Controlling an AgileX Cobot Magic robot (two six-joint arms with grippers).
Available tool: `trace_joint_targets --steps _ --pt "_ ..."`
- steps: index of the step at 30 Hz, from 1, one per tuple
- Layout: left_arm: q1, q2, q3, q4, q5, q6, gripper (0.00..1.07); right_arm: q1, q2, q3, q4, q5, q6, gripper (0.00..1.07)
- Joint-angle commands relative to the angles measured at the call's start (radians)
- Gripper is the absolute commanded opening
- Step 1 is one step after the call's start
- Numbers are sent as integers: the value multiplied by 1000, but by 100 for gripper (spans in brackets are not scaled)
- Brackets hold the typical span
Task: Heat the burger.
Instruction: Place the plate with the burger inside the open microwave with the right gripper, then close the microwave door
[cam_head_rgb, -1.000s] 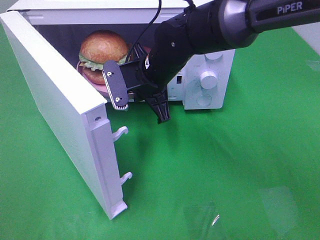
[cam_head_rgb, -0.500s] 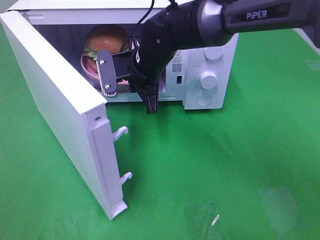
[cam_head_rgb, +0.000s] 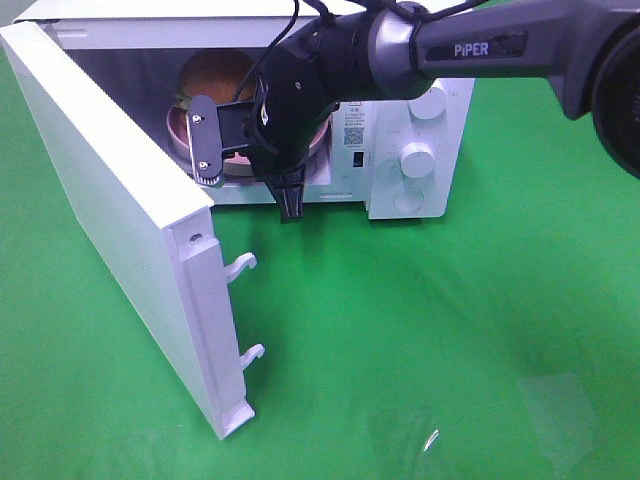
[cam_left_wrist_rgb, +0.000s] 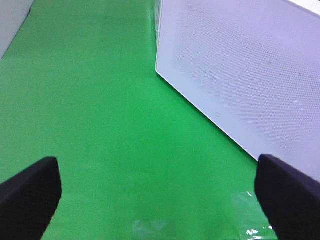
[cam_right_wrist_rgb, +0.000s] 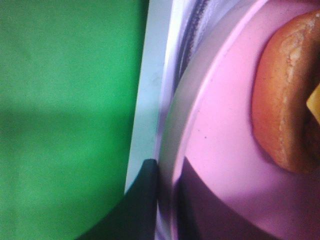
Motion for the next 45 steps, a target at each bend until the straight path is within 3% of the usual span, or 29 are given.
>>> trace_joint_targets --steps 1,24,29,32,36,45 --pt "-6 -13 1 -5 -15 0 100 0 0 -28 -18 -53 10 3" --pt "-6 -13 1 -5 -15 0 100 8 20 -28 -13 -176 5 9" --pt "-6 -13 1 -5 -15 0 100 8 20 -28 -3 -182 9 19" --pt "-6 -13 1 -5 -15 0 100 8 20 -28 0 -185 9 33" --pt "-6 -13 1 -5 -15 0 100 8 20 -28 9 -181 17 43" --pt "-6 -13 1 -5 -15 0 100 8 6 -13 11 -175 61 44"
